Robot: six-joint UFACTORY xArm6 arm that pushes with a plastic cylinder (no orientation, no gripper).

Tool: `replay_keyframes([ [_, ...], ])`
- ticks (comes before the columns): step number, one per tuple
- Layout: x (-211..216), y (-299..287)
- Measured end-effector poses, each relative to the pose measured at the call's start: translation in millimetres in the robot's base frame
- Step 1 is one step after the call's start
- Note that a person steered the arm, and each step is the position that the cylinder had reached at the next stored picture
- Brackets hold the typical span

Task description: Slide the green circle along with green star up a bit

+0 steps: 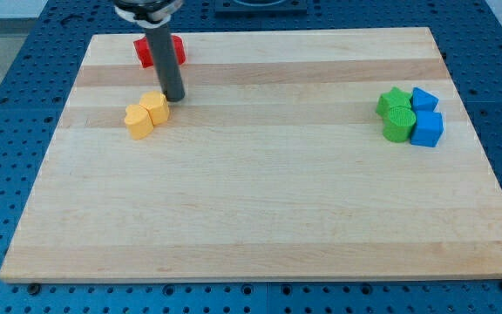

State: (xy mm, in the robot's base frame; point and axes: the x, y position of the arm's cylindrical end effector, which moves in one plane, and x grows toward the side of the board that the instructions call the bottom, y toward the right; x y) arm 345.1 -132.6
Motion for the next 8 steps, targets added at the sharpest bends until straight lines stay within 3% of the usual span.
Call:
replay_keyframes([
  [2,19,35],
  [4,123,116],
  [6,149,215],
  [7,149,224],
  [8,144,289],
])
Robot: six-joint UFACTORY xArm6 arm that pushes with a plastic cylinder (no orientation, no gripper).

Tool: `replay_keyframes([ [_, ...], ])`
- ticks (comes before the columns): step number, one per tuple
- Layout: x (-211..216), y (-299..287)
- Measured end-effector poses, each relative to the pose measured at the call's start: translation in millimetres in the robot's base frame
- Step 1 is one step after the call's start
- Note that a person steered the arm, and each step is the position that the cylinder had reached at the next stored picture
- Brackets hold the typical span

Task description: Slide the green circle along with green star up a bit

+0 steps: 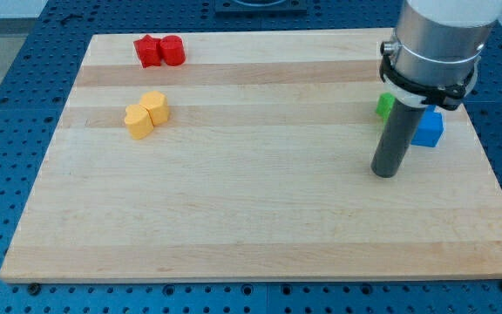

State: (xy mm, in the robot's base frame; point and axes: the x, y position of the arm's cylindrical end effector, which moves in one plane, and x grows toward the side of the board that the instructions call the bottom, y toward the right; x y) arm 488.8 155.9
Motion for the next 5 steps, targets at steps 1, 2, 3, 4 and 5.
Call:
replay_keyframes([
  [1,-35,15],
  [2,-56,17],
  [3,-59,17],
  [4,-76,19],
  [5,-49,20],
])
